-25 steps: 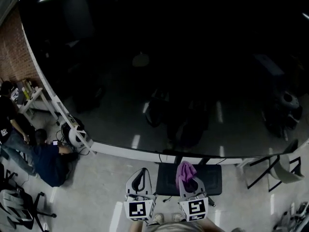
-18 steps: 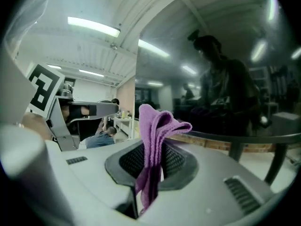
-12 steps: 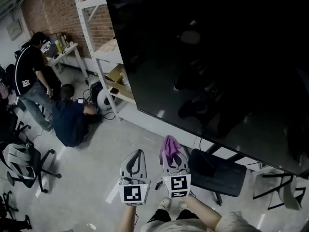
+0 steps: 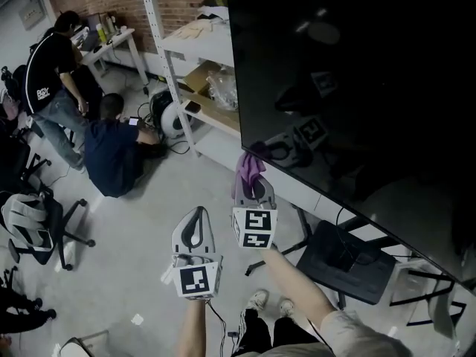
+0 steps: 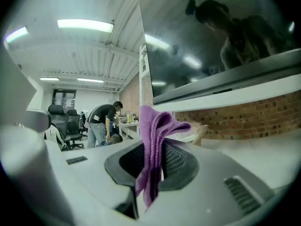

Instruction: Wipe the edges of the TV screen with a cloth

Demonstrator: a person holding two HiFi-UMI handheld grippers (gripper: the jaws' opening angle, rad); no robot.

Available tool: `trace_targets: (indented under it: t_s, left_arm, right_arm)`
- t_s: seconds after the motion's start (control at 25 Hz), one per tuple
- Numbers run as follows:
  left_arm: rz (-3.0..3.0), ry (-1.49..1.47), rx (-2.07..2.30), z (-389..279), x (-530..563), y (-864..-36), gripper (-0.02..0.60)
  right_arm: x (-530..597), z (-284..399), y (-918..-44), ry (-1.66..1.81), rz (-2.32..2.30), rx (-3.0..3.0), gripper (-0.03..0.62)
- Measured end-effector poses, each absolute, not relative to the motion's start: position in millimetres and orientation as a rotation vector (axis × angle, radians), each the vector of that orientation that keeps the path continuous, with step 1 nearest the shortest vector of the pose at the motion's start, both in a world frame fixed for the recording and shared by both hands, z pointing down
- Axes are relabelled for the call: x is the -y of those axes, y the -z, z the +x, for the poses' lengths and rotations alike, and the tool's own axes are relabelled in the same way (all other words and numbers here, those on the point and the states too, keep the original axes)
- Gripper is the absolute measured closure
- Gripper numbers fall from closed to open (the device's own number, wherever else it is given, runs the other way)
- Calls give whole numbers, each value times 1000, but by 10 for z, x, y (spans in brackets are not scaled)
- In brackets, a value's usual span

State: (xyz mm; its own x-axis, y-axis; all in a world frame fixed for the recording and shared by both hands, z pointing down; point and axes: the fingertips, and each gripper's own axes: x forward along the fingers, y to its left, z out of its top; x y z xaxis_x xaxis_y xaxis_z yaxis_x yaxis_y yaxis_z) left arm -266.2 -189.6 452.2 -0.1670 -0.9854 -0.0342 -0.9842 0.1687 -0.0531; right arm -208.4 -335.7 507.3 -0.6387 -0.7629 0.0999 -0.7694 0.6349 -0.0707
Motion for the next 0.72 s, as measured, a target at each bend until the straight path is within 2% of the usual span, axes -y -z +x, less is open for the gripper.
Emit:
trace_targets:
  t_s: [0.4,0.72]
  left_arm:
    - [-1928,54,-2473,-3001,1715,-4784,566]
    - [-1997,-5,-2419,-2814,1875,-4683,566]
  right_arm:
    - [3537,-2158,-4688,-62,1343,2868,540]
    - [3527,-1829,-4641,-88,1426,2825,540]
